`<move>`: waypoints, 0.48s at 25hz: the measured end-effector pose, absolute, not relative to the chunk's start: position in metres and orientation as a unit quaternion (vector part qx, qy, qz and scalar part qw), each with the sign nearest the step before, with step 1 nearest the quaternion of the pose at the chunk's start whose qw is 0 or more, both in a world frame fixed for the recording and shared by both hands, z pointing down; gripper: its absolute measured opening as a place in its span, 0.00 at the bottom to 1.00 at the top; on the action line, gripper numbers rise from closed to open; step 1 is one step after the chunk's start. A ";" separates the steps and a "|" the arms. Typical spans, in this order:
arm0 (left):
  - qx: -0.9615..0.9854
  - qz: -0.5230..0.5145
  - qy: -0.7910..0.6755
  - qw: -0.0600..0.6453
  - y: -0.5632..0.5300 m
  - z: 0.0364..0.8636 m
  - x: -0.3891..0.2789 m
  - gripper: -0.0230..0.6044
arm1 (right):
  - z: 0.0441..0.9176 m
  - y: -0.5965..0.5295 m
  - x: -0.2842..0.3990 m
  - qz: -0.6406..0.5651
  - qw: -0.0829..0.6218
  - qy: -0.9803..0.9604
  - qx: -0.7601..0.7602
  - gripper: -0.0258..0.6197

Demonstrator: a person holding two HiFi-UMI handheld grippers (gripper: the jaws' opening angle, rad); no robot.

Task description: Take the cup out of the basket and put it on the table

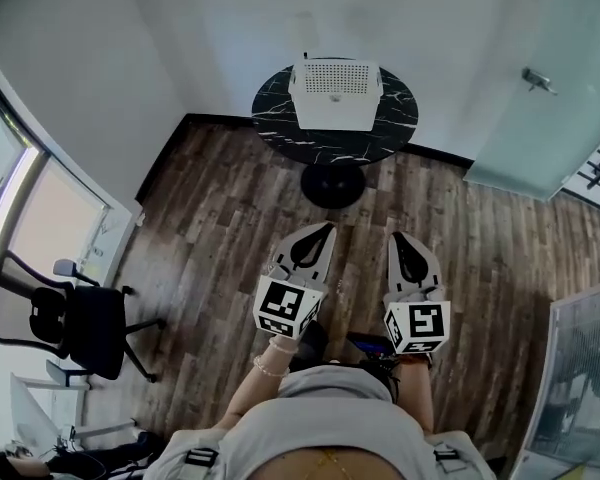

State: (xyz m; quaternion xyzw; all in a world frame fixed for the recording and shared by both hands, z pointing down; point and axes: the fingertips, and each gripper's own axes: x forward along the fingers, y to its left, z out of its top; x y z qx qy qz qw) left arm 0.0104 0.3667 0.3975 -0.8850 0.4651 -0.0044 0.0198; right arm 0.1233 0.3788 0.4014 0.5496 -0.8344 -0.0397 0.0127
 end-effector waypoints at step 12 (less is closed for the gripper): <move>-0.907 -0.011 0.420 0.024 0.233 0.394 -0.039 0.04 | 0.403 0.253 0.056 -0.035 0.011 -0.824 0.566 0.06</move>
